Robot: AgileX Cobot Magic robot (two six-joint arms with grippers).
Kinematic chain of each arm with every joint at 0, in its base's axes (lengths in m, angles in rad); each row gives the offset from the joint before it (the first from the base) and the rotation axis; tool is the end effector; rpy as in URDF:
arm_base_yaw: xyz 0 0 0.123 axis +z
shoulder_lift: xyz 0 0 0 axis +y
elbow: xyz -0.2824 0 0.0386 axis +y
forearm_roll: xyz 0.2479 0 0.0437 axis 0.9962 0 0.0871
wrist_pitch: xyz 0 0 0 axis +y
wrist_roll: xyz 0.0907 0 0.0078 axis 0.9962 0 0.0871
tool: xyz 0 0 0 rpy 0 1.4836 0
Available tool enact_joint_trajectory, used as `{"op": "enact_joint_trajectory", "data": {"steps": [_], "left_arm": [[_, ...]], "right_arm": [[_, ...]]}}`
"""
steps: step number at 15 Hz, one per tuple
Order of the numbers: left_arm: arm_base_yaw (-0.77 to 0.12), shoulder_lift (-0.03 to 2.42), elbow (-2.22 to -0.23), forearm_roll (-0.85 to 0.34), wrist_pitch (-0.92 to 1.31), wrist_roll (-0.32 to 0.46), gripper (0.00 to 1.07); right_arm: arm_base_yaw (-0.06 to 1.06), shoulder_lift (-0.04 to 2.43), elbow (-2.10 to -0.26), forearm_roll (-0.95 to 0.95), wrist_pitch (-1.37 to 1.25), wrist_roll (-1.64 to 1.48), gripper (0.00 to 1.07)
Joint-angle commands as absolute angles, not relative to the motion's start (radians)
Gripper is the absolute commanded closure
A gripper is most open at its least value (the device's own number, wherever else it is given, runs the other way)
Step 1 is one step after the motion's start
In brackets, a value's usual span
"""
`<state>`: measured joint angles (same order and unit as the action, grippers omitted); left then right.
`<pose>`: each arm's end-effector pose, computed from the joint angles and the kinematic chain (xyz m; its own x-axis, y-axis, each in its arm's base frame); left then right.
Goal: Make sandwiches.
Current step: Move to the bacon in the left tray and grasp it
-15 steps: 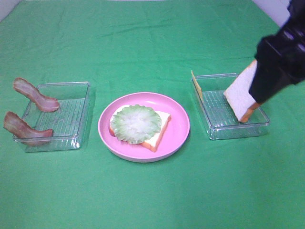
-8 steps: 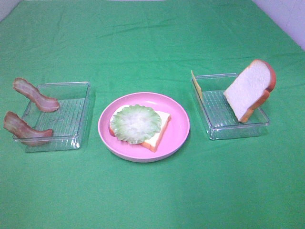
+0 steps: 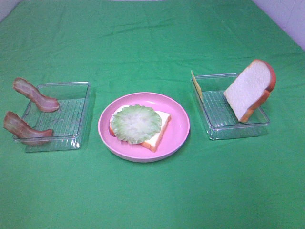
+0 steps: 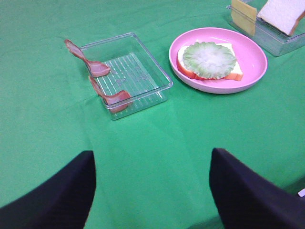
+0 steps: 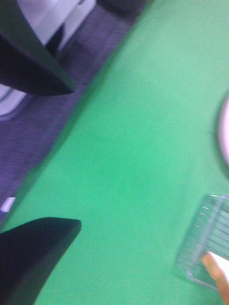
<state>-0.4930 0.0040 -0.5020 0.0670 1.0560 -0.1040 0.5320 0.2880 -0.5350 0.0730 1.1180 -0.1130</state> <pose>-0.0013 0.0067 0.2783 -0.4281 0.1496 -0.8913 0.3973 0.9169 -0.0369 0.0264 0.0225 0.2791 -0.5616 -0.4242 -0.7104 -0.5936 0.8047 -0.0113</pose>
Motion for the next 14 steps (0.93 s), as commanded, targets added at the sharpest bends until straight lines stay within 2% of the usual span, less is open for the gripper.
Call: {"op": "enact_joint_trajectory", "data": {"steps": [1,3,4,5,7,10,14], "left_arm": [[-0.495,0.077,-0.536,0.067,0.994,-0.162,0.41],[-0.495,0.187,-0.559,0.080,0.949,-0.225,0.41],[-0.495,0.255,-0.567,0.094,0.947,-0.282,0.41],[-0.495,0.391,-0.586,0.132,0.964,-0.390,0.41],[-0.495,0.597,-0.647,0.190,0.976,-0.483,0.41],[-0.495,0.907,-0.784,0.270,1.035,-0.497,0.41],[-0.495,1.163,-0.899,0.352,1.059,-0.496,0.41]], "right_arm": [[0.529,0.130,-0.531,0.072,1.104,-0.131,0.39],[0.529,0.025,-0.526,0.072,1.099,-0.126,0.39],[0.529,-0.010,-0.522,0.072,1.093,-0.126,0.39],[0.529,-0.017,-0.518,0.052,1.081,-0.126,0.39],[0.529,-0.017,-0.504,0.048,1.060,-0.126,0.39],[0.529,-0.017,-0.504,0.064,1.060,-0.123,0.39],[0.529,-0.017,-0.506,0.065,1.059,-0.123,0.39]]}}
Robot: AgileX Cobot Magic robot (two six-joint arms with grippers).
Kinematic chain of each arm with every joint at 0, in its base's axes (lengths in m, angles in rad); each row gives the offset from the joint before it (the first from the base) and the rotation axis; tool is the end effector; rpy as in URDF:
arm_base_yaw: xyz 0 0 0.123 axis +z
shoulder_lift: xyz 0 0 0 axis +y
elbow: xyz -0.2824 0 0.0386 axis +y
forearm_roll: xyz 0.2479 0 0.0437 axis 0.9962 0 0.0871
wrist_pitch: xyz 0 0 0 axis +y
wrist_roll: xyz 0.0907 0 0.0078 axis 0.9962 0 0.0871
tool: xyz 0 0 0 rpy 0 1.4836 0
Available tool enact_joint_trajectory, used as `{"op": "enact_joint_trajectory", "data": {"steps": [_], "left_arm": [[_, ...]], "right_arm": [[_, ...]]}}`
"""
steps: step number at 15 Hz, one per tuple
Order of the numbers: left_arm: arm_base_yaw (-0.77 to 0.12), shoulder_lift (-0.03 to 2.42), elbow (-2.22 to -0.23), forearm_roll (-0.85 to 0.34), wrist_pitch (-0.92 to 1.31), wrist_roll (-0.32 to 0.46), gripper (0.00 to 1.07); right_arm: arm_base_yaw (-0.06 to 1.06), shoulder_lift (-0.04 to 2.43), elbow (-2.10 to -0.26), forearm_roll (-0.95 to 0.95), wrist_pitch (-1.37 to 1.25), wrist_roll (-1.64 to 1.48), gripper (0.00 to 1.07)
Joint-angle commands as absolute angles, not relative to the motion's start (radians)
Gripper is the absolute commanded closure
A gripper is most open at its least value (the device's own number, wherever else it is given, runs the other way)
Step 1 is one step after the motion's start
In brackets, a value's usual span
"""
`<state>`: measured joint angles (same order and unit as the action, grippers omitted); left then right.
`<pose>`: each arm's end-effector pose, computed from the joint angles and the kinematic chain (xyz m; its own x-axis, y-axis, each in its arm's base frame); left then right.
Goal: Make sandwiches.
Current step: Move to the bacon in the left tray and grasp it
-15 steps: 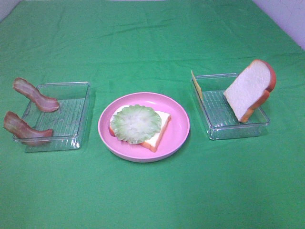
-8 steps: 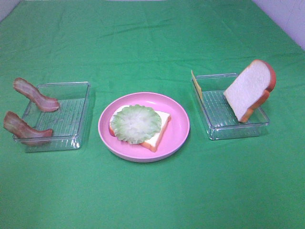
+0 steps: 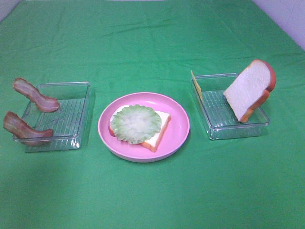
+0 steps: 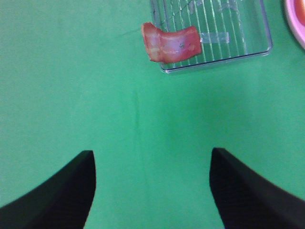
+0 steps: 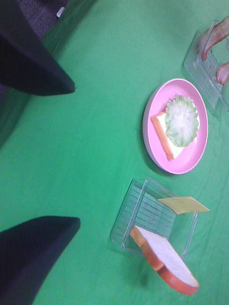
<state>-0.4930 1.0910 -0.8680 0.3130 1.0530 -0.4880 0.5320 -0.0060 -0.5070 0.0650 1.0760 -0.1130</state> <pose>0.1786 -0.0683 0.2984 -0.8841 0.1214 -0.4513 0.0821 0.9910 0.1059 -0.0089 0.0008 0.2780 -0.3476 -0.2996 -0.8885 -0.5807 0.8128 -0.0469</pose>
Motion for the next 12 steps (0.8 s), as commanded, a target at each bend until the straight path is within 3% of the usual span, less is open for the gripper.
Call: {"op": "enact_joint_trajectory", "data": {"steps": [1,5,8,12], "left_arm": [[-0.478,1.281,-0.932,0.357,1.022,-0.491,0.41],[-0.322,1.414,-1.018,0.292,1.001,-0.413,0.41],[-0.205,1.472,-1.040,0.166,0.908,-0.317,0.41],[-0.155,1.581,-1.045,0.098,0.803,-0.263,0.41]], "right_arm": [[0.529,-0.017,-0.506,0.065,1.059,-0.123,0.39],[0.475,-0.017,-0.506,0.069,1.060,-0.123,0.39],[0.352,-0.017,-0.506,0.069,1.060,-0.123,0.39],[0.190,-0.017,-0.506,0.069,1.060,-0.123,0.39]]}}
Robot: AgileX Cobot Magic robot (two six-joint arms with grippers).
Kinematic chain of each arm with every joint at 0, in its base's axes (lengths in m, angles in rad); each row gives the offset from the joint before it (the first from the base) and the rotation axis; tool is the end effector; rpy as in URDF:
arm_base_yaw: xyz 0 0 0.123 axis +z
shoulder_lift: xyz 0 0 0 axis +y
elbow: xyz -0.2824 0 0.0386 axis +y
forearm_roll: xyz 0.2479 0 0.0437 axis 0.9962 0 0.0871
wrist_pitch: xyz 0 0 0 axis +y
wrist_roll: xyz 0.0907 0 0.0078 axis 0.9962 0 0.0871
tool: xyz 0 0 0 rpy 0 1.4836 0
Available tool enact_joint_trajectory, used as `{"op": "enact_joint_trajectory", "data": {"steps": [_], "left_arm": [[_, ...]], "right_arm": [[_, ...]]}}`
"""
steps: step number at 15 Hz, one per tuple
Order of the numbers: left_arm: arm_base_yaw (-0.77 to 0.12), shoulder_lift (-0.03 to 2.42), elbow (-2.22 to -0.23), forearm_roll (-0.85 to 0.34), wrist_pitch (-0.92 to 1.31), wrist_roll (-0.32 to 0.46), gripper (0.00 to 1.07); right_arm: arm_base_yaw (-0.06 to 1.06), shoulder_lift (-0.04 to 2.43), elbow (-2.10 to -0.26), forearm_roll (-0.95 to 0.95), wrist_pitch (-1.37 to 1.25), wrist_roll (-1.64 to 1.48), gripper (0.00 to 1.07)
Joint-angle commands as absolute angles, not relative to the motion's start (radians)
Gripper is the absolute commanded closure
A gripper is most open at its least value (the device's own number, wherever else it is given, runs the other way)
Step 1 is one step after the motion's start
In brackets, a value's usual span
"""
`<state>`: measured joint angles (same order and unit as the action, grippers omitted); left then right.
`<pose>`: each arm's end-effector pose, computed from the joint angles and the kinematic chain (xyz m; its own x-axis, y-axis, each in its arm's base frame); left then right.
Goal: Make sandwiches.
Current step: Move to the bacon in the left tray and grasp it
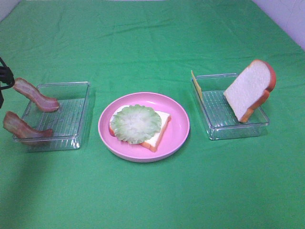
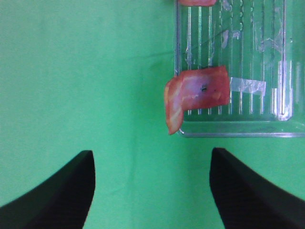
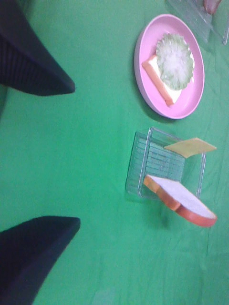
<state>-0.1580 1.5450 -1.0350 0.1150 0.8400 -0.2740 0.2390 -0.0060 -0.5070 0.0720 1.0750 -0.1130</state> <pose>0.2942 -0.0390 0.2370 -0.9475 -0.0466 -0.3163 -0.0557 0.9983 0.0198 -0.0085 0.0039 0.2781 -0.4190 -0.1828 -0.8894 -0.3249 0.9448 -0.0412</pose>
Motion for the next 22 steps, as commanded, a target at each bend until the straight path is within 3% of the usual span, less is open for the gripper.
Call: {"op": "enact_joint_trajectory", "data": {"steps": [1,5,16,18,22], "left_arm": [[-0.155,1.597,-1.052,0.093,0.794,-0.264,0.41],[-0.155,1.735,-1.164,0.065,0.841,-0.270,0.41],[-0.155,1.855,-1.197,0.060,0.864,-0.268,0.41],[-0.155,1.871,-1.197,0.060,0.851,-0.268,0.44],[-0.155,1.870,-1.197,0.067,0.822,-0.268,0.68]], "right_arm": [[0.171,-0.017,-0.506,0.069,1.060,-0.123,0.39],[0.026,-0.017,-0.506,0.069,1.060,-0.123,0.39],[0.027,-0.017,-0.506,0.072,1.060,-0.123,0.39],[0.027,-0.017,-0.506,0.072,1.060,-0.123,0.39],[0.027,-0.017,-0.506,0.072,1.060,-0.123,0.39]]}}
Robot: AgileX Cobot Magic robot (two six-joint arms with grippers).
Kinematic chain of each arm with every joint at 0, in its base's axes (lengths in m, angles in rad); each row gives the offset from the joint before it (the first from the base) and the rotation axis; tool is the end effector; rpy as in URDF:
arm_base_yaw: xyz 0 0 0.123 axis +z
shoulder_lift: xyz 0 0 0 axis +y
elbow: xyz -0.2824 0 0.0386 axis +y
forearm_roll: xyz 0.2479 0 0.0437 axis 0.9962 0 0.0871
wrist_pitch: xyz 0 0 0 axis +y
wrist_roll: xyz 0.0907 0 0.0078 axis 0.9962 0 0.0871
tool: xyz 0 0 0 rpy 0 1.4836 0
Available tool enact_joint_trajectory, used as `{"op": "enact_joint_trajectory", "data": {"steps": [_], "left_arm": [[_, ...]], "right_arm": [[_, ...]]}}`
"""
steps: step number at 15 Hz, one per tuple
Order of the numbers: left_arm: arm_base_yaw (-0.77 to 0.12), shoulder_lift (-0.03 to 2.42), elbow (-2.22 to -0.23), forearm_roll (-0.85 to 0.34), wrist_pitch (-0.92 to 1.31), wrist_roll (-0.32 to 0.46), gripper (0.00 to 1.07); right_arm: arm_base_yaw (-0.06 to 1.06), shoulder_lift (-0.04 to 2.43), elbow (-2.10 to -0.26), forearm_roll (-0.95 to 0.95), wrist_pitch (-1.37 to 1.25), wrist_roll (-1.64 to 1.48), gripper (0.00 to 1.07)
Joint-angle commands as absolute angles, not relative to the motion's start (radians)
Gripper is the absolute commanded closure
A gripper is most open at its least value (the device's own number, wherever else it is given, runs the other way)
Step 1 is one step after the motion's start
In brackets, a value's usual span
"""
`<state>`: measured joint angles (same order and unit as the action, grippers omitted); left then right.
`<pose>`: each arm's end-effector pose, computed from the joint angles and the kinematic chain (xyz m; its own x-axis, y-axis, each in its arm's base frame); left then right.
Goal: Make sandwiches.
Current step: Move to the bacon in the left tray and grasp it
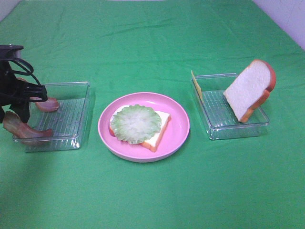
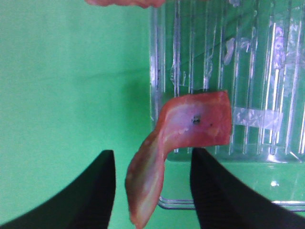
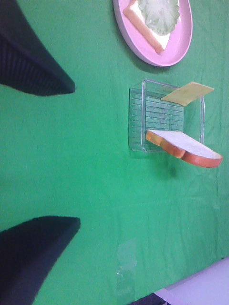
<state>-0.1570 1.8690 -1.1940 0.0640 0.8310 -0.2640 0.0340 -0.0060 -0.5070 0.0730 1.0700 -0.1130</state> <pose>0.3508 -0.0512 0.1709 -0.9851 -0.0656 -0.1589 -0.0684 0.9976 0.0122 -0.0073 0.0056 0.2785 -0.4430 -0.0928 -0.8917 -0.1258 0.9912 -0.0406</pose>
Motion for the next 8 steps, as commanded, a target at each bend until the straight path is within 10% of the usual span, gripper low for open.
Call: {"op": "enact_joint_trajectory", "data": {"steps": [1,8], "left_arm": [[-0.155,1.870,-1.197,0.067,0.820,-0.268,0.76],[-0.155,1.870,-1.197,0.067,0.810,-0.268,1.07]], "right_arm": [[0.027,-0.017,-0.506,0.072,1.060,-0.123,0.39],[0.027,-0.017,-0.506,0.072,1.060,-0.123,0.39]]}}
